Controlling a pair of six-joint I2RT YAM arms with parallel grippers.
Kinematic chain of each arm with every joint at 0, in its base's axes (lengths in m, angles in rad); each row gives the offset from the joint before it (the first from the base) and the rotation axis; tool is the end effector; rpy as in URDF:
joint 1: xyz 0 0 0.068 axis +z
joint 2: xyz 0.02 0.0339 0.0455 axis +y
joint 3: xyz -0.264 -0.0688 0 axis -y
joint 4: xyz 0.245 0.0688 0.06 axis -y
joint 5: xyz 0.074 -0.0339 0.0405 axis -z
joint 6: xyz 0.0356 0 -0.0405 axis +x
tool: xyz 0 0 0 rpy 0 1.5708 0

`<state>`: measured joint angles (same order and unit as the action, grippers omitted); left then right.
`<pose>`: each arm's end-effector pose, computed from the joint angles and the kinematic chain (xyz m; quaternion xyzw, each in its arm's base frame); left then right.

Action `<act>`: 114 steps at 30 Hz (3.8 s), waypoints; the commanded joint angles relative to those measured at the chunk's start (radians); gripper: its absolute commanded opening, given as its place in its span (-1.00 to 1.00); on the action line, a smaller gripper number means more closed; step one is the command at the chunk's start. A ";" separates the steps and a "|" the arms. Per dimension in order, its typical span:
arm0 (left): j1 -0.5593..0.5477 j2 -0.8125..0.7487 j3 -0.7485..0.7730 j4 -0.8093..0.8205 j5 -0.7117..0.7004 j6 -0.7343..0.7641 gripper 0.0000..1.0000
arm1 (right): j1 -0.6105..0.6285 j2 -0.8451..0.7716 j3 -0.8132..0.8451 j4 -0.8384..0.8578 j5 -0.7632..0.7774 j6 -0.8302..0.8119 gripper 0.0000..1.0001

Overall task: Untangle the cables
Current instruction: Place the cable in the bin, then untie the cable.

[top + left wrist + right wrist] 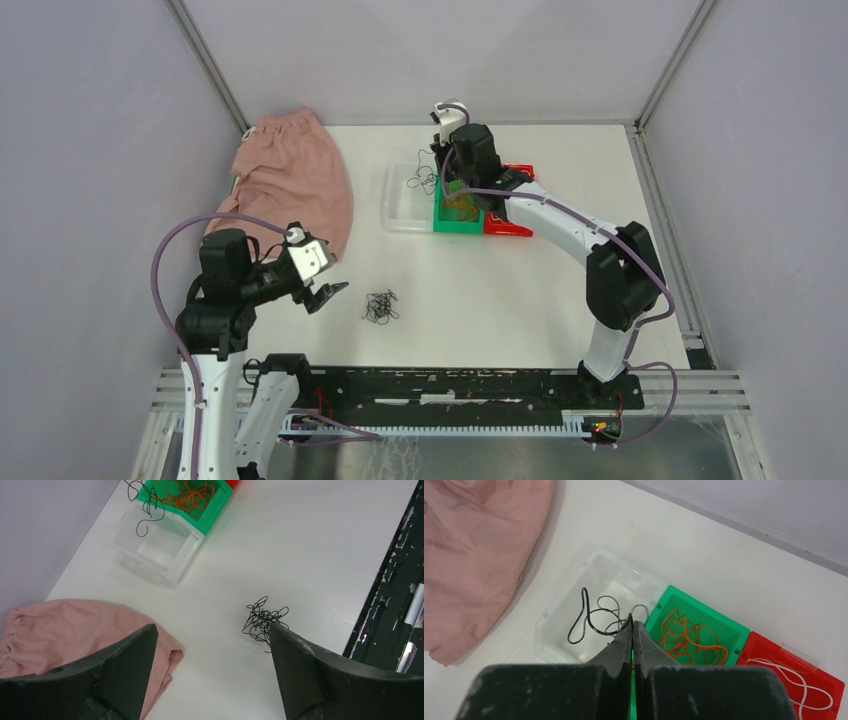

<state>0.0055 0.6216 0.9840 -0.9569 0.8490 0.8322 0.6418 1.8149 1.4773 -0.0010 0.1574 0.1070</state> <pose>0.0941 -0.0262 0.3556 0.5002 0.6594 -0.1585 0.5384 0.3540 0.2576 0.3089 -0.1712 0.7967 0.1510 0.5596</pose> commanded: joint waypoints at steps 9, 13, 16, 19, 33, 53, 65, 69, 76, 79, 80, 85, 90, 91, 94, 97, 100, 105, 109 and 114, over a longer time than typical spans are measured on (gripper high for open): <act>0.004 -0.004 0.045 0.000 0.027 0.036 0.79 | 0.005 0.087 0.119 -0.020 -0.085 0.058 -0.99; 0.004 -0.009 0.041 0.001 0.024 0.039 0.79 | 0.016 0.164 0.161 -0.027 -0.108 0.077 -0.99; 0.004 -0.009 0.041 -0.002 0.020 0.047 0.79 | 0.040 0.220 0.218 -0.061 -0.100 0.064 -0.99; 0.004 -0.008 0.041 -0.013 0.018 0.063 0.79 | 0.072 0.270 0.275 -0.091 -0.088 0.039 -0.99; 0.004 -0.015 0.020 -0.020 0.016 0.088 0.79 | 0.091 0.379 0.407 -0.231 0.150 0.089 -0.99; 0.003 0.002 0.011 -0.021 0.019 0.087 0.80 | 0.101 0.647 0.700 -0.436 0.366 0.132 -0.99; 0.004 0.018 0.018 -0.022 0.032 0.091 0.80 | 0.142 0.676 0.733 -0.428 0.434 0.106 -0.22; 0.004 0.008 0.018 -0.022 0.030 0.092 0.81 | 0.142 0.581 0.664 -0.381 0.437 0.079 0.05; 0.004 0.000 0.024 -0.022 0.037 0.086 0.81 | 0.142 0.448 0.587 -0.366 0.462 0.054 0.10; 0.004 -0.005 0.030 -0.022 0.038 0.085 0.81 | 0.142 0.411 0.563 -0.373 0.477 0.047 0.12; 0.004 -0.007 0.030 -0.021 0.038 0.084 0.81 | 0.142 0.397 0.555 -0.377 0.475 0.041 0.12; 0.004 -0.011 0.027 -0.034 0.040 0.091 0.81 | 0.142 0.343 0.498 -0.375 0.449 0.046 0.13; 0.004 -0.011 0.025 -0.038 0.041 0.092 0.81 | 0.141 0.332 0.488 -0.395 0.377 0.052 0.12; 0.003 -0.011 0.025 -0.037 0.039 0.091 0.81 | 0.141 0.327 0.484 -0.403 0.359 0.059 0.10; 0.004 -0.009 0.023 -0.042 0.039 0.093 0.81 | 0.142 0.280 0.432 -0.399 0.287 0.081 0.03; 0.004 -0.007 0.012 -0.053 0.044 0.104 0.82 | 0.142 0.190 0.304 -0.365 0.226 0.107 0.04; 0.004 -0.003 -0.024 -0.052 0.045 0.121 0.83 | 0.151 0.044 0.145 -0.311 0.145 0.130 0.18; 0.004 0.013 -0.068 -0.055 0.033 0.158 0.87 | 0.222 -0.144 -0.122 -0.246 0.008 0.166 0.23; 0.004 0.015 -0.099 -0.037 0.028 0.172 0.99 | 0.254 -0.178 -0.256 -0.210 -0.204 0.338 0.21; 0.004 0.000 -0.121 -0.036 0.020 0.203 0.99 | 0.316 -0.154 -0.371 -0.060 -0.272 0.539 0.19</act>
<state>0.0055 0.6361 0.8749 -1.0134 0.8654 0.9588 0.9295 1.6379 1.1725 -0.2005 -0.0025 0.4473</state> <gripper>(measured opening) 0.991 0.603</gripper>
